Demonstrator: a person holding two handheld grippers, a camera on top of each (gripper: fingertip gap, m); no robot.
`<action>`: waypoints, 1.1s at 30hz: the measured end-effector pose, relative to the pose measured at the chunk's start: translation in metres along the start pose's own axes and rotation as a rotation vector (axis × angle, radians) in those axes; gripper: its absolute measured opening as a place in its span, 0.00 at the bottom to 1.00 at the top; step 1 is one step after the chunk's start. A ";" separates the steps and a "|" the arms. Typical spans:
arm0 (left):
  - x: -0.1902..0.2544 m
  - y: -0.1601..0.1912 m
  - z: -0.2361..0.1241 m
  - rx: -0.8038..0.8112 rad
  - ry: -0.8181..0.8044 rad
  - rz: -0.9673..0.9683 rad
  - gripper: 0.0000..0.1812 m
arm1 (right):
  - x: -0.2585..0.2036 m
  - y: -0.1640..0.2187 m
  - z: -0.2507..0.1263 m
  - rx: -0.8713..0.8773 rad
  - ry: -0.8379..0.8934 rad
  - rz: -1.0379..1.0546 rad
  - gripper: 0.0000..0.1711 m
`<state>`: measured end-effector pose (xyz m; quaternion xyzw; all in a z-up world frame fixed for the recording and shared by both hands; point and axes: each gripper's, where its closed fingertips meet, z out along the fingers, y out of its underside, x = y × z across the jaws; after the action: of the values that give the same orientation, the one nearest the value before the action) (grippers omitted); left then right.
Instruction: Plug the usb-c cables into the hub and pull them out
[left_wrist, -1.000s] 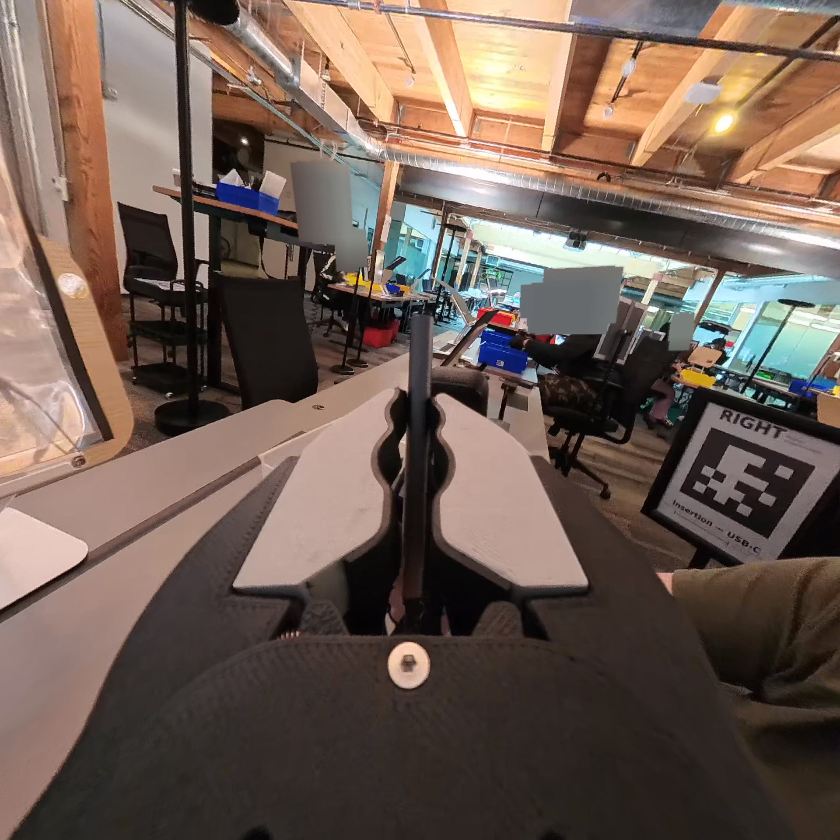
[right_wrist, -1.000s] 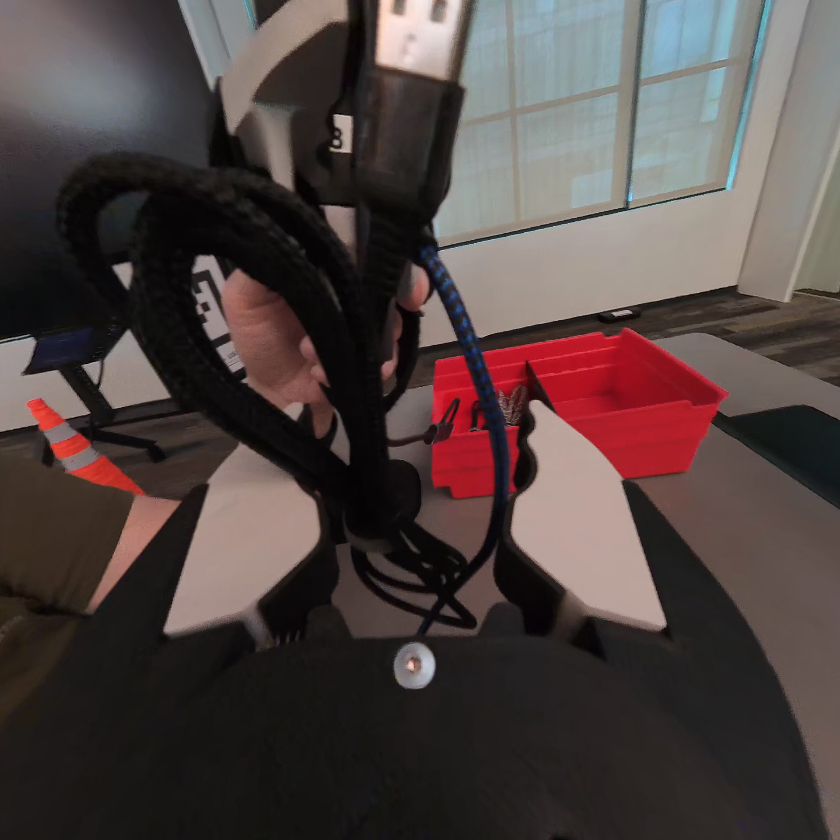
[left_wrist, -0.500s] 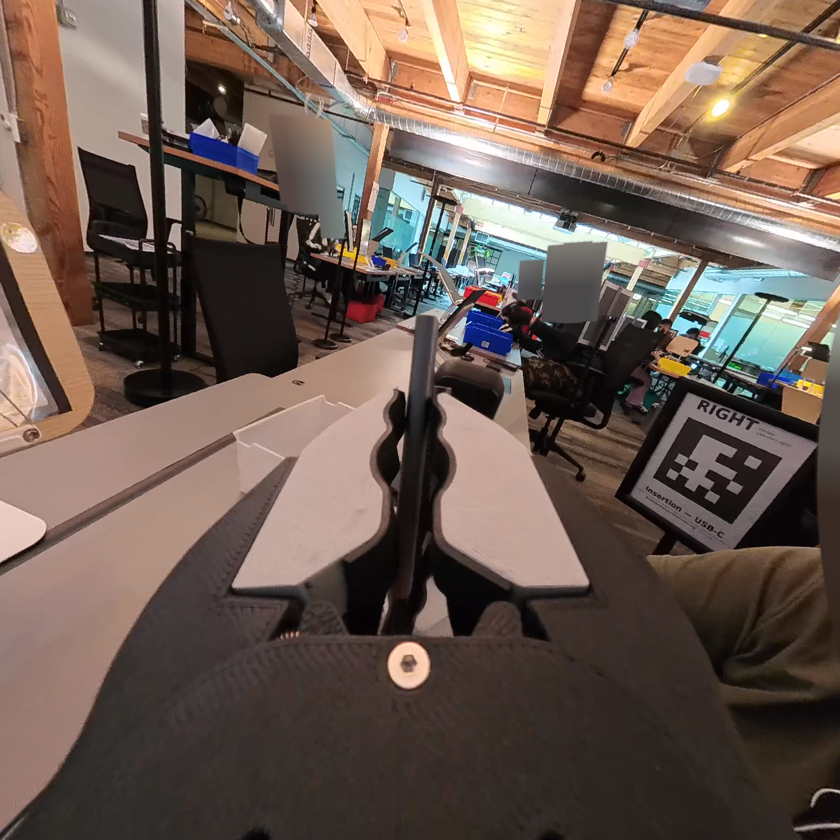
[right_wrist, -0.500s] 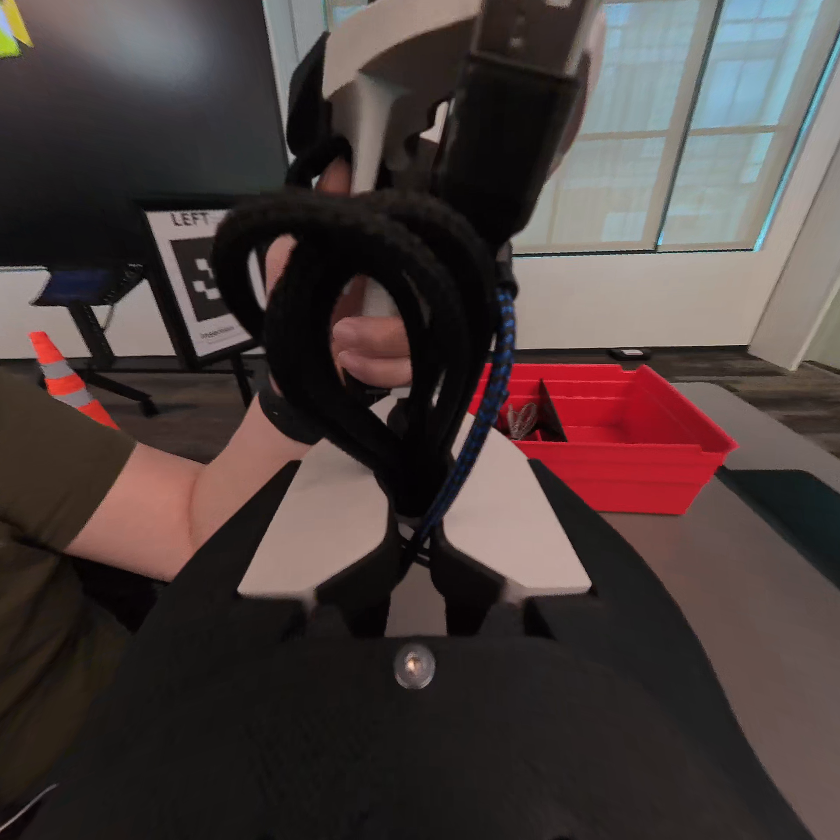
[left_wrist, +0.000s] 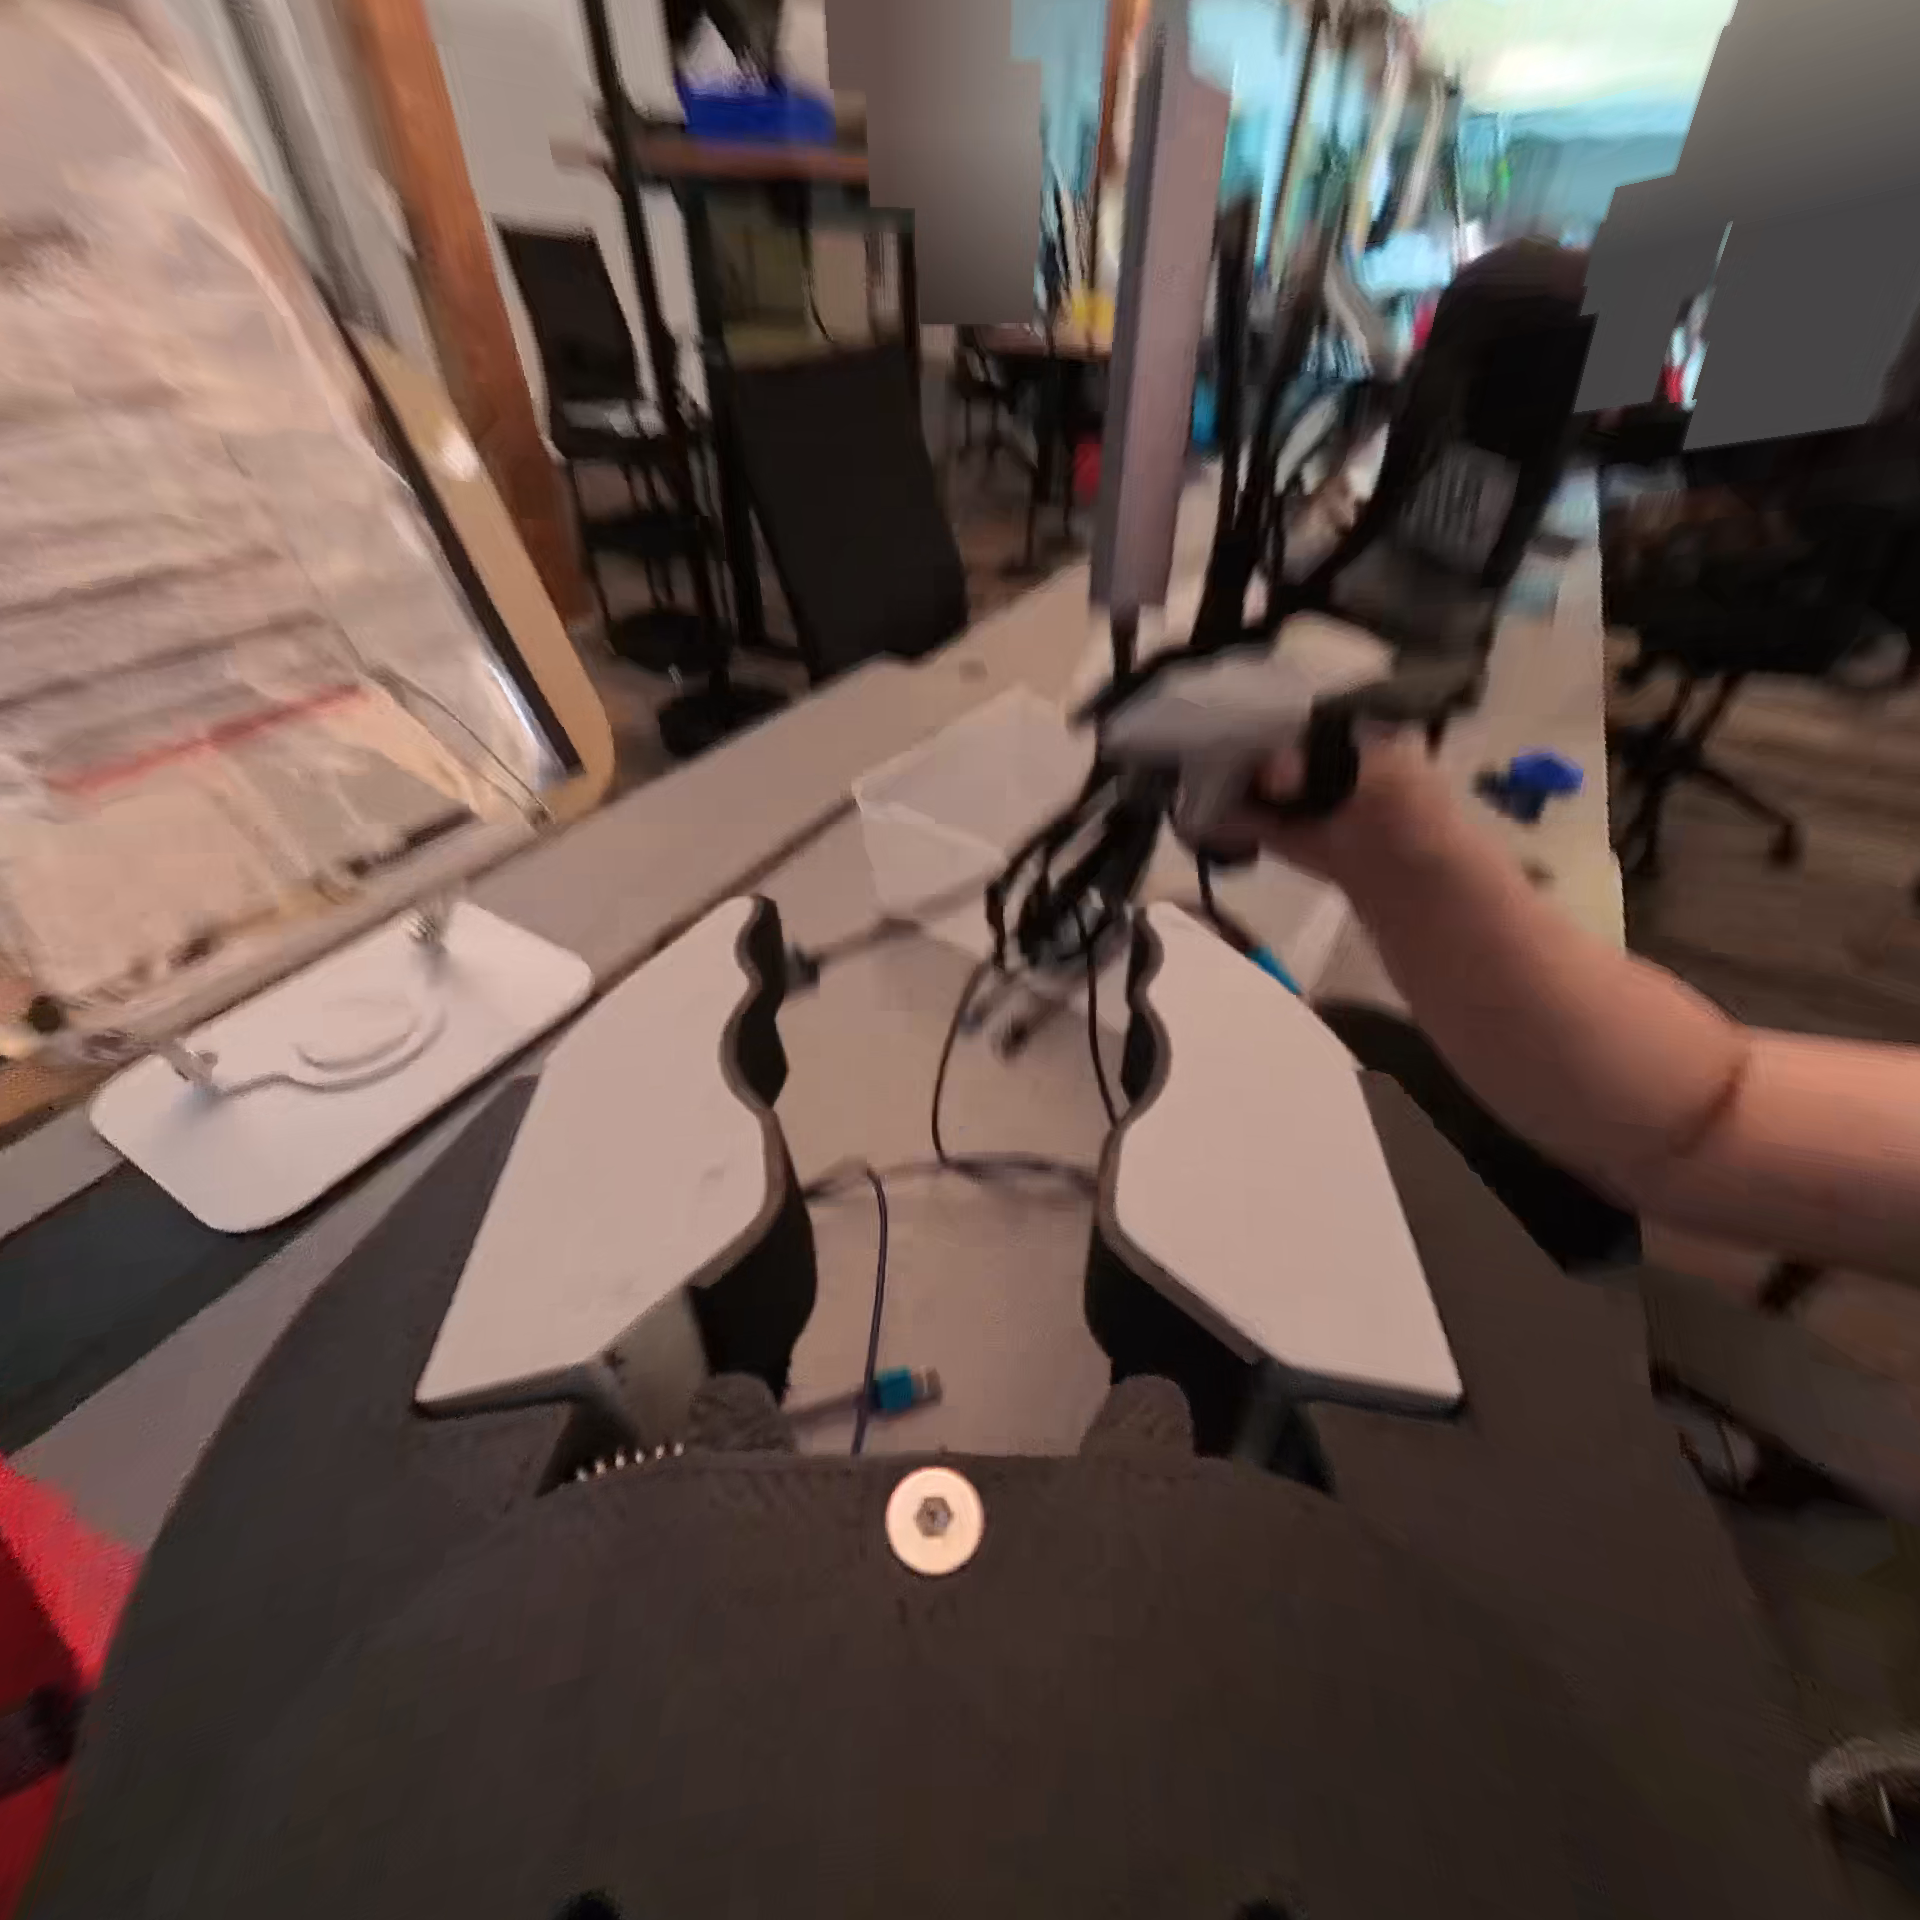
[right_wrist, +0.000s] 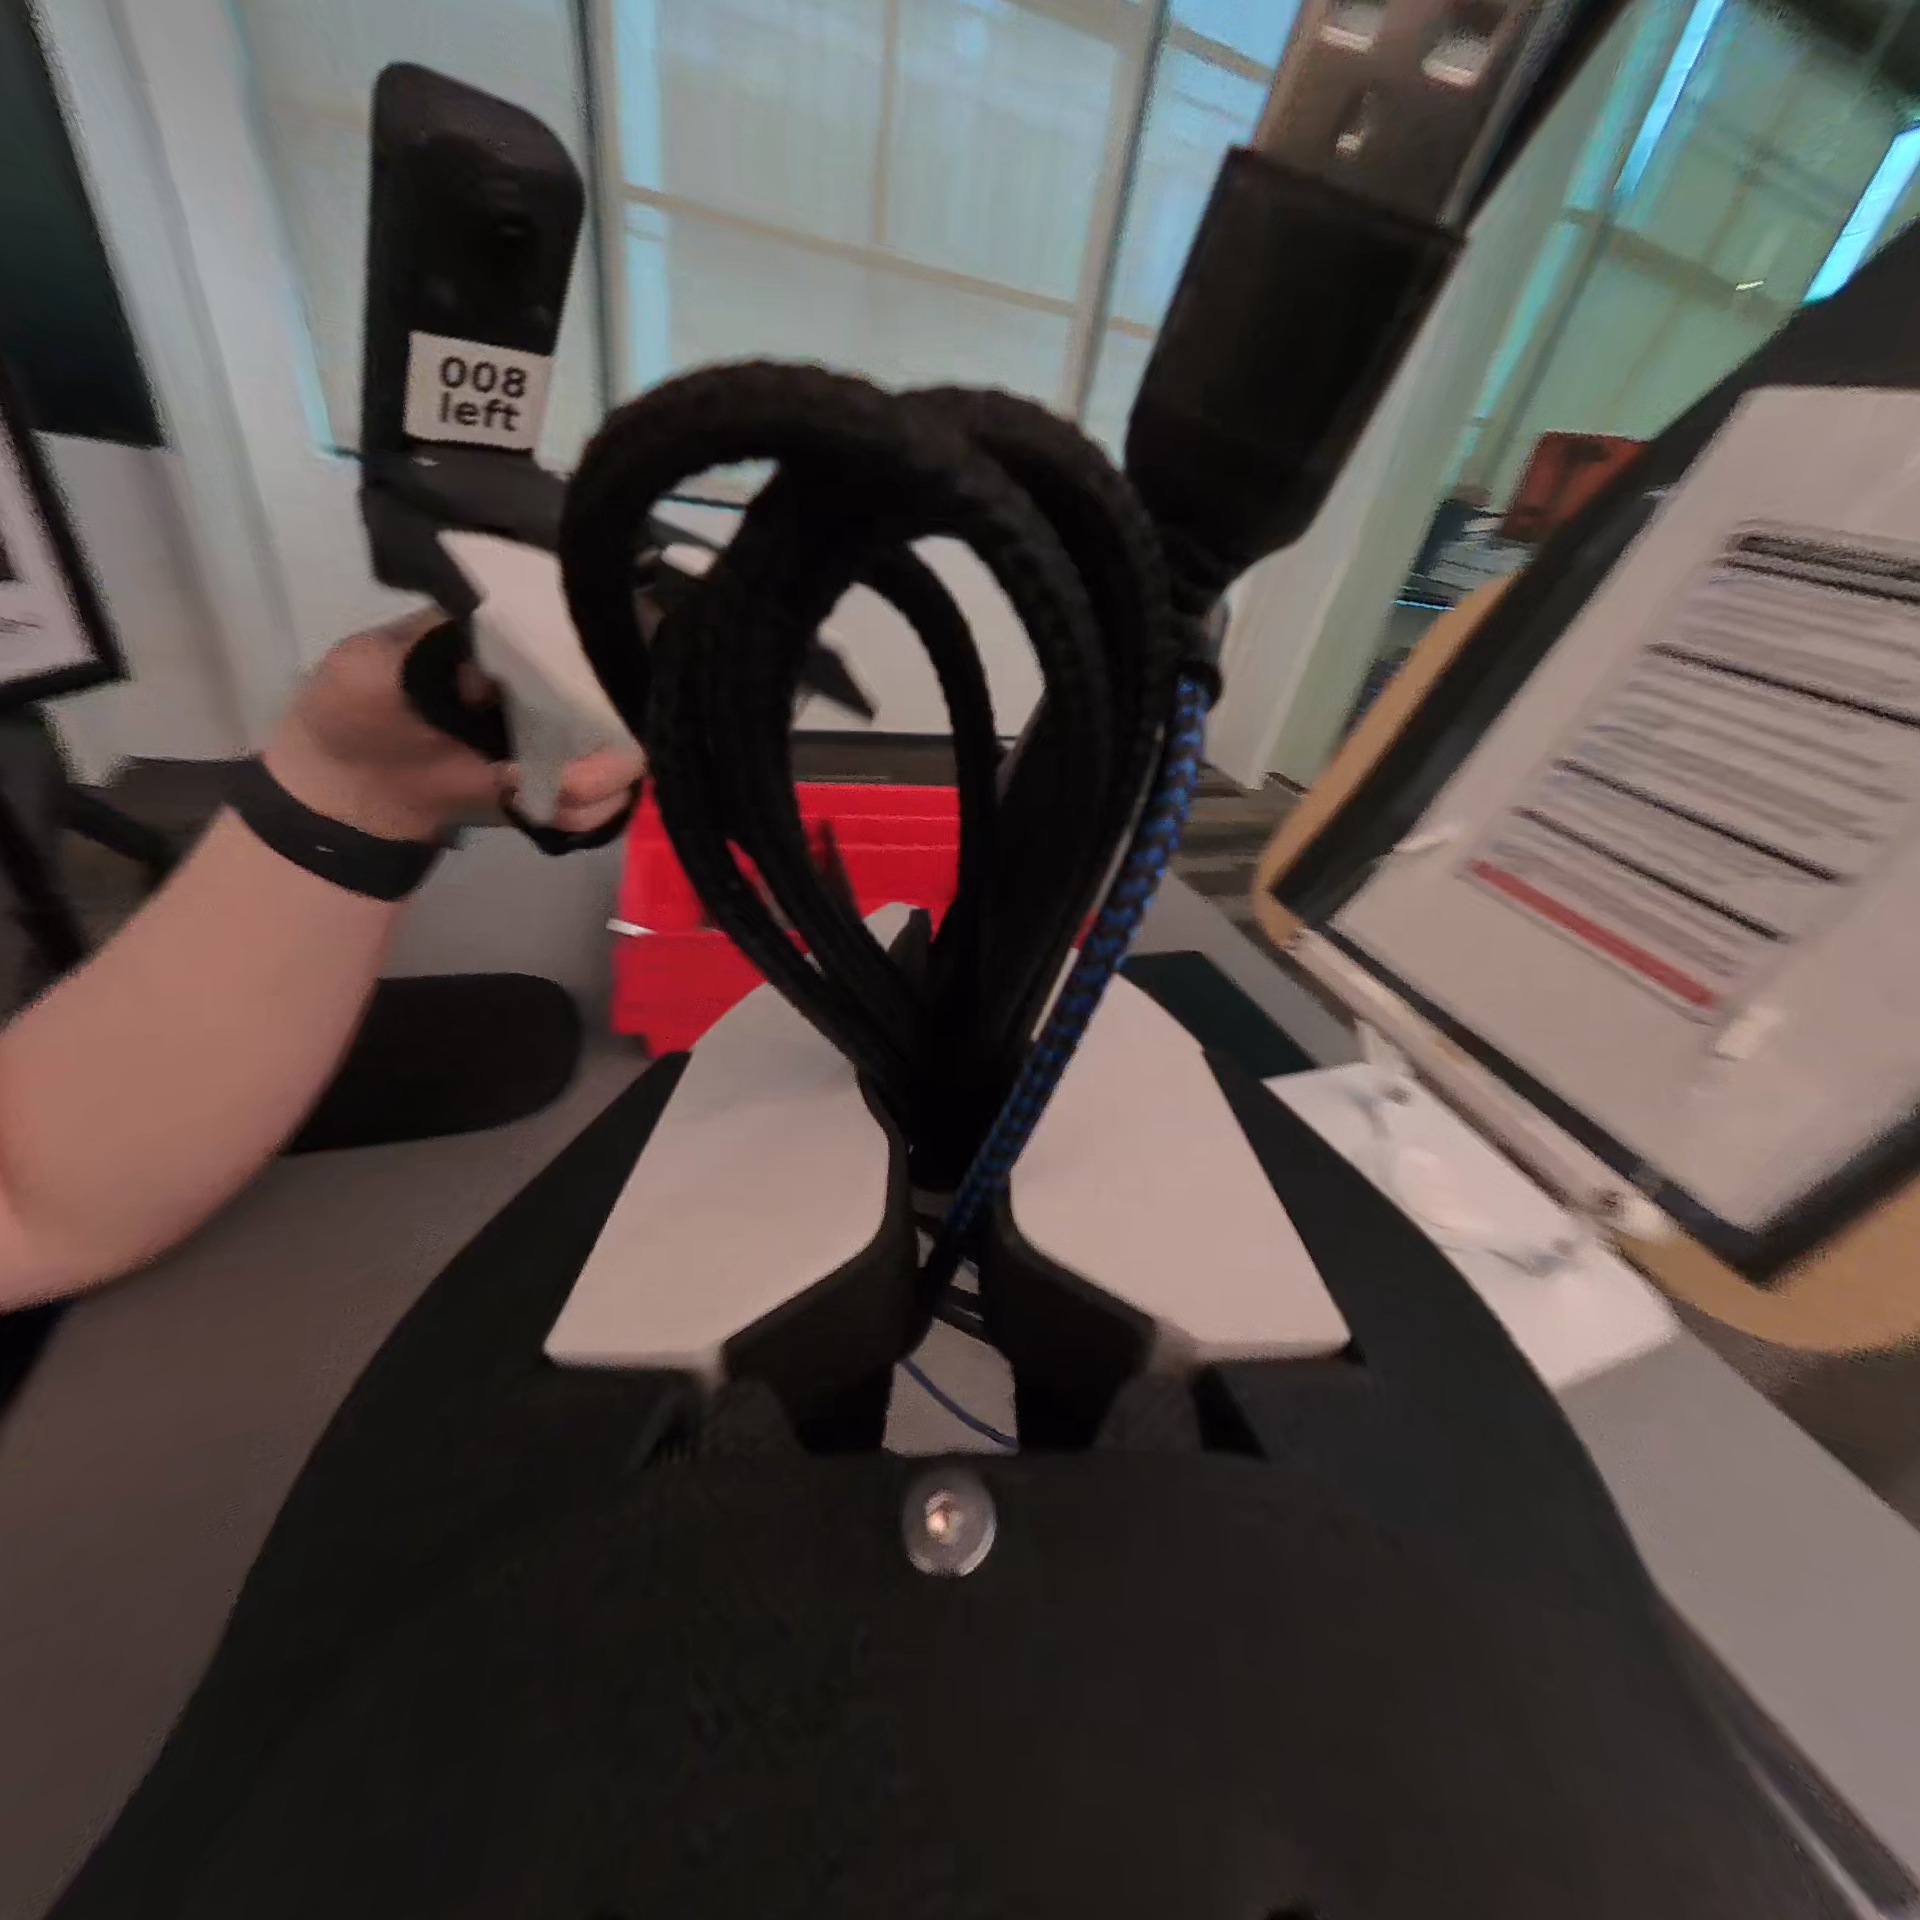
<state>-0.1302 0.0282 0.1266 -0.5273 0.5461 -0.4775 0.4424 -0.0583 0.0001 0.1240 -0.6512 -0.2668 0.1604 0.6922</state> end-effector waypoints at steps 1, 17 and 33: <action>0.002 0.015 0.007 -0.070 0.034 0.016 0.37 | 0.008 -0.002 -0.008 -0.010 0.045 -0.029 0.04; 0.094 0.129 0.146 -0.365 0.573 -0.192 0.70 | 0.065 0.006 -0.048 -0.154 0.371 -0.120 0.05; 0.070 0.201 0.238 -0.349 0.251 -0.061 0.75 | 0.064 0.013 -0.043 -0.183 0.341 -0.103 0.04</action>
<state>0.0700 -0.0573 -0.1065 -0.5486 0.6551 -0.4506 0.2584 0.0200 0.0028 0.1210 -0.7145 -0.1919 -0.0128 0.6727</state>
